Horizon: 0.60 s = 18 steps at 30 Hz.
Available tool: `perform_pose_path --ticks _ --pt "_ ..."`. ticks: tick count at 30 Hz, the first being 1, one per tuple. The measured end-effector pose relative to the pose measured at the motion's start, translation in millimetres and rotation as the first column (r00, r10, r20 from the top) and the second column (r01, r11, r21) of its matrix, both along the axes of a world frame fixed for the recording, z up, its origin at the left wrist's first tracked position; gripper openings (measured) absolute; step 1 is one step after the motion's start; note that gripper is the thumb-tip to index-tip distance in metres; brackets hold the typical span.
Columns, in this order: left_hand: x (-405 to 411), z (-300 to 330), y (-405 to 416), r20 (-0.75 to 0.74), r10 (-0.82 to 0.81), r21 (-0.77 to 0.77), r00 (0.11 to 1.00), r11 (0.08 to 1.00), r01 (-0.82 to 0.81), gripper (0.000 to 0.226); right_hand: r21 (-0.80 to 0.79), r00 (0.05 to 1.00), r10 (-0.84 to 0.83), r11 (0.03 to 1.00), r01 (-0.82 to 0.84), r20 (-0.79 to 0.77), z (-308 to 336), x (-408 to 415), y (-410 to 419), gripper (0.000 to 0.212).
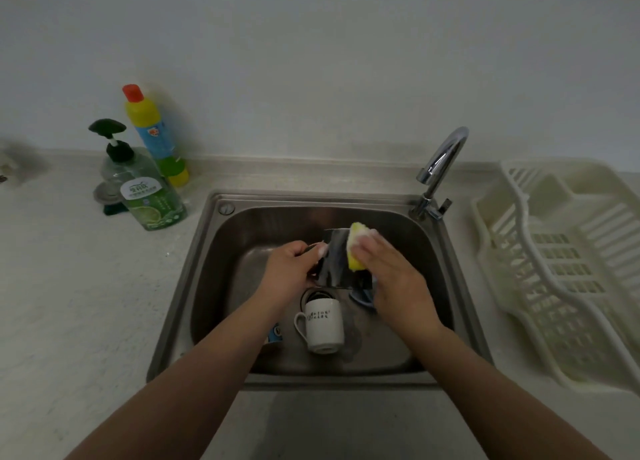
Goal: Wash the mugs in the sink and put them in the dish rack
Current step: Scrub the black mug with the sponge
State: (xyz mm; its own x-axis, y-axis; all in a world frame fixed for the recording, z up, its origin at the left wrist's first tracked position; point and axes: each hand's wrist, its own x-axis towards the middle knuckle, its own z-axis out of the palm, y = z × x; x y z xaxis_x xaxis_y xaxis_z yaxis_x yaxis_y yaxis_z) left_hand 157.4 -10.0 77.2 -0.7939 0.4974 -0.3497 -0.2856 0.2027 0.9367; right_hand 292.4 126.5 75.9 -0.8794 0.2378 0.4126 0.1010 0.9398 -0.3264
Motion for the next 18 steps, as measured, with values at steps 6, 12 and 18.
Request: perform_pose_path --ticks 6,12,18 --pt "-4 -1 -6 0.124 -0.033 0.081 0.992 0.996 0.023 0.020 0.010 0.988 0.154 0.988 -0.153 -0.014 -7 31 -16 0.068" --pt "0 3 -5 0.274 -0.059 0.224 0.960 0.975 -0.005 0.015 -0.334 0.994 -0.106 0.938 0.089 -0.033 4 28 -15 0.054" --pt "0 -3 -3 0.286 -0.088 0.205 0.954 0.978 0.029 0.022 -0.416 0.989 -0.139 0.903 0.106 -0.049 5 10 -1 0.063"
